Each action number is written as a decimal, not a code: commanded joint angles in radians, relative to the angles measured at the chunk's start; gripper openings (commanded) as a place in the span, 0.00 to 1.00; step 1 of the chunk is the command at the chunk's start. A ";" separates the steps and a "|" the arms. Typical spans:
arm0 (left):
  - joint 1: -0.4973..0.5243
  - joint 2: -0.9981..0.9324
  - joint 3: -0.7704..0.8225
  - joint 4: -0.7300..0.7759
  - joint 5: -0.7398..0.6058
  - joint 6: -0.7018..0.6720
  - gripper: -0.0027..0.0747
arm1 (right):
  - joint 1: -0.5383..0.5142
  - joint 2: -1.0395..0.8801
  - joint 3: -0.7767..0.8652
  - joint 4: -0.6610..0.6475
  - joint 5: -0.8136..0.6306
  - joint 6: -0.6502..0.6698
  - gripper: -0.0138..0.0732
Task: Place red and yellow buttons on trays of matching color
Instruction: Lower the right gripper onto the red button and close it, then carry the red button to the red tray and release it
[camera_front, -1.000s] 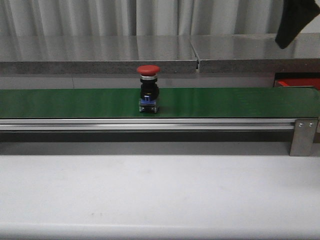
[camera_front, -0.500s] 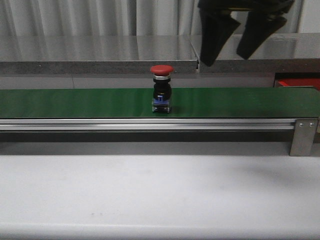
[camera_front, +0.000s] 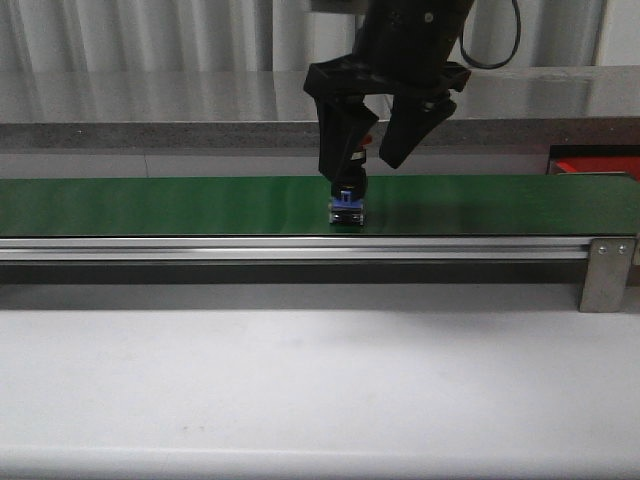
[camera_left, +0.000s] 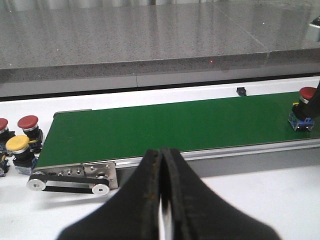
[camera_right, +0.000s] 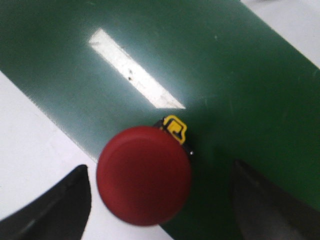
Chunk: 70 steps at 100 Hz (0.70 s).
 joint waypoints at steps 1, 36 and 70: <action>-0.006 0.014 -0.025 -0.019 -0.078 -0.005 0.01 | 0.001 -0.053 -0.034 0.023 -0.064 -0.012 0.64; -0.006 0.014 -0.025 -0.019 -0.078 -0.005 0.01 | -0.001 -0.063 -0.034 0.025 -0.103 -0.012 0.35; -0.006 0.014 -0.025 -0.019 -0.078 -0.005 0.01 | -0.067 -0.147 -0.034 0.024 -0.102 -0.012 0.35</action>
